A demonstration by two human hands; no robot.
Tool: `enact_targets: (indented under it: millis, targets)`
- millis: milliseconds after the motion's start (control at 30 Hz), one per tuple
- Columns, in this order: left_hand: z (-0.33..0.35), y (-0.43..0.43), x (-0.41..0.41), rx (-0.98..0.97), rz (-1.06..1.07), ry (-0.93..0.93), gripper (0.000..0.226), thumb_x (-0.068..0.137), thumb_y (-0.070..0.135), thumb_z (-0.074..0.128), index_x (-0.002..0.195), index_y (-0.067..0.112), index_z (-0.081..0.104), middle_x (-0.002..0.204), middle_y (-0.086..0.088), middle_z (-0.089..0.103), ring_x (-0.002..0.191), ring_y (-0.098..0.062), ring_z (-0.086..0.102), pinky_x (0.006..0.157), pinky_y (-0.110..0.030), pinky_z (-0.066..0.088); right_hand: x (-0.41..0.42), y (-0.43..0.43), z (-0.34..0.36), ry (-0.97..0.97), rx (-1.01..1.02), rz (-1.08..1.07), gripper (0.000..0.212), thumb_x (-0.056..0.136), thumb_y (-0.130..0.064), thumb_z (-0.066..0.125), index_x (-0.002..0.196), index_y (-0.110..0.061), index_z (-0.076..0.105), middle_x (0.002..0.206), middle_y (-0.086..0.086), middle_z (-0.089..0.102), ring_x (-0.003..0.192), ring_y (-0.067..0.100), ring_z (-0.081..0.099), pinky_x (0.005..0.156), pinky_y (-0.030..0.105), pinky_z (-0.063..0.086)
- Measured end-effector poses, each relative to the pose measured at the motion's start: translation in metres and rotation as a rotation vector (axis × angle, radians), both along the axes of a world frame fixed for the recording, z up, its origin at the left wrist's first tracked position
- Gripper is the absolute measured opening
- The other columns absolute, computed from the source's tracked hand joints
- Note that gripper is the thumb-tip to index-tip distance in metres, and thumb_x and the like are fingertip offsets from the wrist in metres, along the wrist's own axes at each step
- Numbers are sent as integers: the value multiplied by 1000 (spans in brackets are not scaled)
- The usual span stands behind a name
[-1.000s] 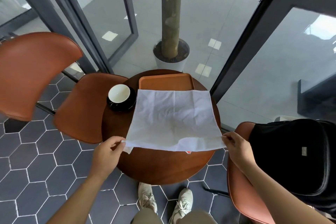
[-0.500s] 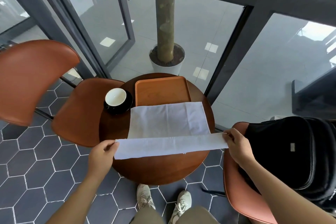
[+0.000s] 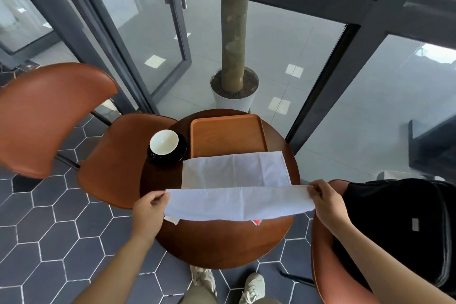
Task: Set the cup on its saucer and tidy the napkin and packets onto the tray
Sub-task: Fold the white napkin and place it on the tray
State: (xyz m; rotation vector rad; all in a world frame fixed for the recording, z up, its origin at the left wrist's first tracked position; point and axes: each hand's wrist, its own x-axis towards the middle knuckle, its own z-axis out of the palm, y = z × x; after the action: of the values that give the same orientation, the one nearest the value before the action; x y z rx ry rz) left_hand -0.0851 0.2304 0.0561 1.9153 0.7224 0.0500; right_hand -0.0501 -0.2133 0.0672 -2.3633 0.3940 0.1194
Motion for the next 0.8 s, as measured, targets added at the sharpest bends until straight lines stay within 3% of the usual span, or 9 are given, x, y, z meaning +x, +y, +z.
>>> enact_targets:
  millis: [133,267,467,567,667,800]
  targets:
    - [-12,8,17,-14,-10,57,3,91,25,70,90,25,73,81,-1,73,78,-26,68,78,-51,59,19,9,0,29,-40,-13,11,99,-20,52,101,-16,63,84,3,66,77,24,59,62,32,41]
    - [-13,13,41,-58,-30,78,8,91,27,69,85,32,70,82,3,73,80,-20,69,79,-47,60,40,18,3,76,-83,-21,13,101,-21,50,101,-15,61,83,7,67,73,26,57,57,29,38]
    - [-18,18,75,-44,-31,106,16,92,29,68,100,18,75,89,2,74,87,-21,70,83,-50,59,83,21,-2,129,-104,5,11,101,-23,48,95,-21,57,85,6,65,78,30,58,66,34,39]
    - [-22,16,89,-23,-9,120,14,92,30,67,99,20,74,90,3,74,87,-19,70,82,-49,60,110,21,-13,148,-117,47,12,102,-25,45,96,-22,55,88,7,66,81,33,59,67,36,41]
    - [-26,8,101,32,35,140,8,92,29,67,94,24,73,86,5,72,84,-17,69,81,-48,60,136,22,-29,178,-129,101,14,103,-25,44,101,-19,57,92,11,68,83,36,61,67,36,43]
    - [-41,-2,114,60,112,197,13,92,26,67,97,17,74,86,3,73,84,-20,69,81,-50,59,163,23,-52,213,-156,175,19,103,-24,43,111,-15,58,100,15,69,91,40,63,71,38,45]
